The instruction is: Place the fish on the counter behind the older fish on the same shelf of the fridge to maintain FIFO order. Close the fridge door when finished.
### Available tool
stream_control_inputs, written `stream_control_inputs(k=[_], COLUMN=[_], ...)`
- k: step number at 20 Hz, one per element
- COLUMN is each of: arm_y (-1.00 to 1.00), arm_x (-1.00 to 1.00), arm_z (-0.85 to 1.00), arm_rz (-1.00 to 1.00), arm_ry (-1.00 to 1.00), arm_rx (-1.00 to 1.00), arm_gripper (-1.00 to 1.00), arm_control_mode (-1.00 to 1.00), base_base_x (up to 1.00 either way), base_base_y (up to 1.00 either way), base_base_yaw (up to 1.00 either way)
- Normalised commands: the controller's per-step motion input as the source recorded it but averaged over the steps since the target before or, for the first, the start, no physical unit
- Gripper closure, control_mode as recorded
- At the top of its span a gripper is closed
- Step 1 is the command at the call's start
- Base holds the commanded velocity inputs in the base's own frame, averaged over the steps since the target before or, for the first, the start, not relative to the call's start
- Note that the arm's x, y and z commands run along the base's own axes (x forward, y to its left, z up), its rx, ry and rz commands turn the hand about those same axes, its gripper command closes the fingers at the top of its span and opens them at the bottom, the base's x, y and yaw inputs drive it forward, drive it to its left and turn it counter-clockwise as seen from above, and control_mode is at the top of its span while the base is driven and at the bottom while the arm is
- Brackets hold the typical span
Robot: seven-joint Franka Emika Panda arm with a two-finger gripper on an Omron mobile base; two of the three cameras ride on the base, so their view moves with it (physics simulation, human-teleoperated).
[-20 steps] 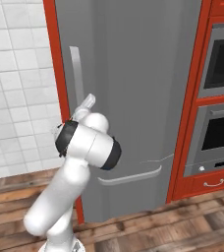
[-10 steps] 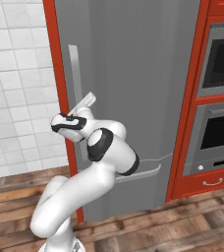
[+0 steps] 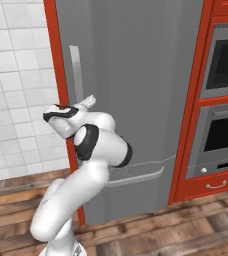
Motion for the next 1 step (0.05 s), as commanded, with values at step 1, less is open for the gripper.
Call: stream_control_inputs(k=[1], arm_y=[0.0], arm_x=[1.0], arm_z=[0.0], arm_rz=[0.14], arm_ry=[0.5], arm_rx=[0.0], arm_gripper=[-1.0], arm_control_mode=[-1.0], base_base_x=[0.0], base_base_y=[0.0], base_base_yaw=[0.0])
